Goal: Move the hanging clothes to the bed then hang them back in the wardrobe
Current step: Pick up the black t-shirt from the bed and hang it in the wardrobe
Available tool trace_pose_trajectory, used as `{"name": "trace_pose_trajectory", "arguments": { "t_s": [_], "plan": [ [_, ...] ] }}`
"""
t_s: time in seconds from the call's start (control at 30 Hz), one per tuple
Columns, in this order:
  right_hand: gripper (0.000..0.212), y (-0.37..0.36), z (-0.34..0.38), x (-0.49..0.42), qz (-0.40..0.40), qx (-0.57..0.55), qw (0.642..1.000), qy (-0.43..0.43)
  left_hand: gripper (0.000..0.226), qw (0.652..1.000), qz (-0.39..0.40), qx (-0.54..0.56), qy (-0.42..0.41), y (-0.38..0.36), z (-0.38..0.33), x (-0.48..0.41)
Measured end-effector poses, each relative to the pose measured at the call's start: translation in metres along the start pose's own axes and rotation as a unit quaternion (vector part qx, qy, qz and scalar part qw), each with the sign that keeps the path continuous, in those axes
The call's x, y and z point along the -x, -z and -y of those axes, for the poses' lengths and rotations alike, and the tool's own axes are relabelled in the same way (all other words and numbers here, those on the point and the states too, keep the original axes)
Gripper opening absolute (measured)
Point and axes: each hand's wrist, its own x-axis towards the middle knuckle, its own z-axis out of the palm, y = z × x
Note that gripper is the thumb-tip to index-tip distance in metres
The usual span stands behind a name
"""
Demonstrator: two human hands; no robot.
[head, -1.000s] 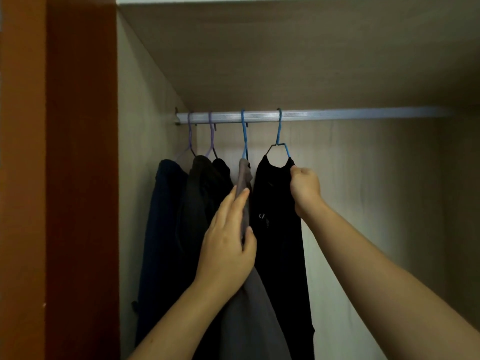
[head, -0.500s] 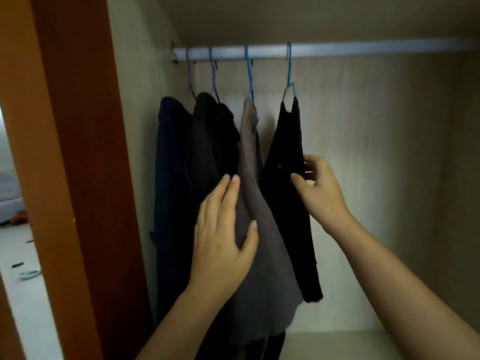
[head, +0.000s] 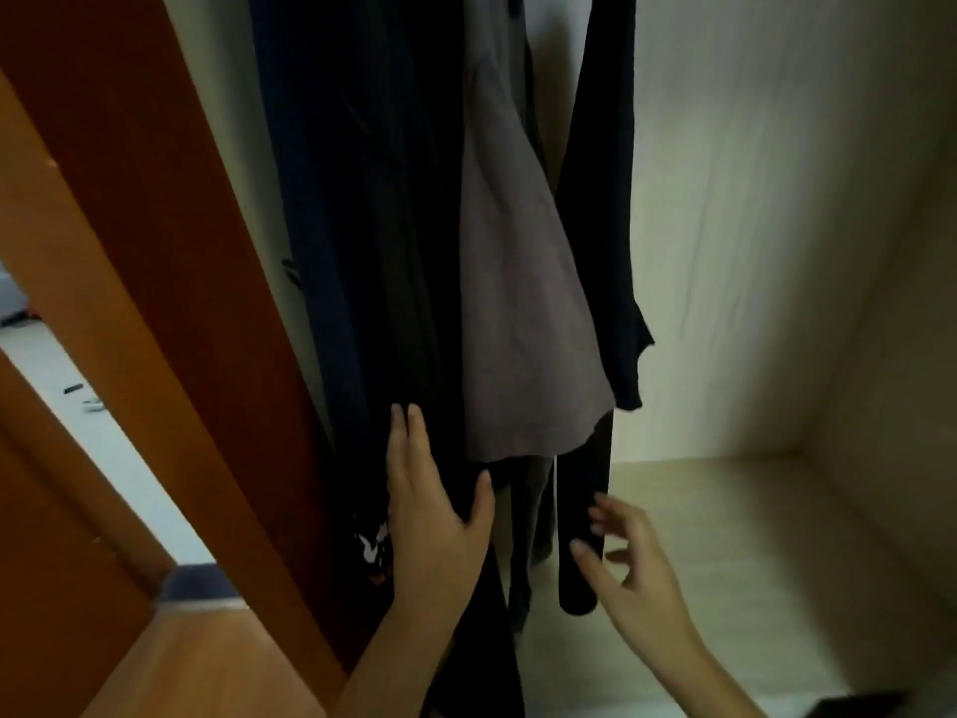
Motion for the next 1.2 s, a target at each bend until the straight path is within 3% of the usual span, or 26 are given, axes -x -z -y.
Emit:
{"name": "trace_pose_trajectory", "arguments": {
  "t_s": [0.17,0.27,0.4,0.5,0.6,0.7,0.8,0.9,1.0,1.2],
  "plan": [
    [0.056,-0.036,-0.053,0.032,0.122,0.008,0.984,-0.131,0.078,0.994,0.033,-0.001,0.105,-0.012,0.024,0.012],
    [0.083,-0.064,-0.074,0.034,0.151,0.01,0.975,-0.163,0.054,0.99,0.042,-0.033,0.131,-0.019,0.037,0.013],
    [0.062,-0.1,-0.089,0.034,0.177,0.038,0.968,-0.177,0.021,0.993,0.046,-0.07,0.089,-0.022,0.048,0.02],
    [0.042,-0.111,-0.1,0.033,0.163,0.06,0.966,-0.189,0.019,0.995,0.048,-0.063,0.069,-0.019,0.048,0.024],
    [0.015,-0.104,-0.108,0.034,0.159,0.062,0.962,-0.214,0.031,0.997,0.044,-0.043,0.048,-0.019,0.042,0.026],
    [0.025,-0.08,-0.114,0.034,0.12,0.06,0.968,-0.211,0.039,0.998,0.034,-0.036,0.038,-0.021,0.036,0.028],
    [0.033,-0.034,-0.112,0.023,0.02,0.027,0.976,-0.215,0.045,0.998,0.019,-0.04,0.05,-0.023,0.033,0.024],
    [0.029,0.016,-0.101,-0.006,-0.05,0.005,0.979,-0.197,0.052,0.994,0.043,-0.036,0.089,-0.03,0.023,0.013],
    [0.029,0.049,-0.08,-0.044,-0.071,-0.021,0.983,-0.17,0.037,0.996,0.045,-0.033,0.073,-0.044,0.01,0.005],
    [0.031,0.064,-0.062,-0.1,-0.065,-0.062,0.987,-0.136,0.038,0.998,0.018,-0.019,0.054,-0.056,-0.003,-0.008]
  ]
}}
